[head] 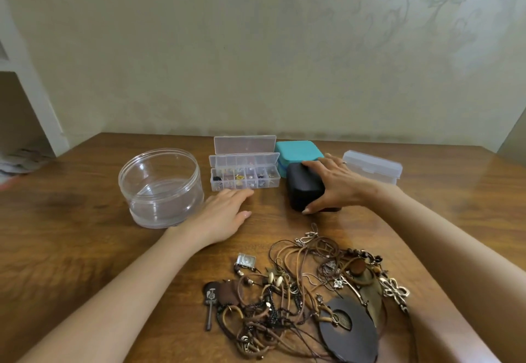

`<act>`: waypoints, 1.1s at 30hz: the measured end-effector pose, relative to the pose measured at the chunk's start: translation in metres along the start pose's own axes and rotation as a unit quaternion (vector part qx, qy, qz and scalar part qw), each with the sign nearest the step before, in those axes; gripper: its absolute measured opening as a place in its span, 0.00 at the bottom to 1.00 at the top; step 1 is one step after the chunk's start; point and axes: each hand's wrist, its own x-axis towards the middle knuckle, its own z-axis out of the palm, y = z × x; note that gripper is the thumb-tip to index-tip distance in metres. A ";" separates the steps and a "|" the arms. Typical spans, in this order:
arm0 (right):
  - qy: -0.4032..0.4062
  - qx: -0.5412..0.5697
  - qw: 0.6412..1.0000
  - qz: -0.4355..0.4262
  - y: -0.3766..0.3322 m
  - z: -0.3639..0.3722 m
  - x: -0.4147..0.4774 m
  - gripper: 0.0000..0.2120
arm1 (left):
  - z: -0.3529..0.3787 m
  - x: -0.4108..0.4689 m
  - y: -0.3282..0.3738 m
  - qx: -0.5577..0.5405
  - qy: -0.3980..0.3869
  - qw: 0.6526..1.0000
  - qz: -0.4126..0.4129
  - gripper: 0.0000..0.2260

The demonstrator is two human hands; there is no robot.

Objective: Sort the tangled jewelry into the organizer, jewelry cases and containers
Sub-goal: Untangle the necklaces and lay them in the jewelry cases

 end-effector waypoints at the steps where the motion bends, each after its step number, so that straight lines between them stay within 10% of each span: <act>1: 0.009 -0.002 1.000 -0.004 -0.002 -0.003 0.000 0.49 | 0.000 -0.001 0.001 -0.017 -0.004 1.000 0.004 0.26; 10: 0.043 0.050 0.991 -0.112 -0.054 0.005 -0.032 0.43 | -0.003 -0.001 0.006 -0.108 -0.017 0.993 0.037 0.51; 15: 0.038 0.289 0.949 -0.119 -0.069 -0.019 -0.013 0.21 | -0.012 -0.002 -0.002 -0.036 -0.004 0.998 0.058 0.52; 18: 0.206 0.135 0.969 0.003 -0.049 -0.016 0.027 0.22 | -0.016 -0.004 -0.003 0.015 -0.016 0.999 0.041 0.50; 33: 0.115 -0.039 0.993 -0.002 -0.033 0.016 -0.006 0.34 | -0.021 -0.003 -0.010 -0.010 0.001 0.999 -0.049 0.47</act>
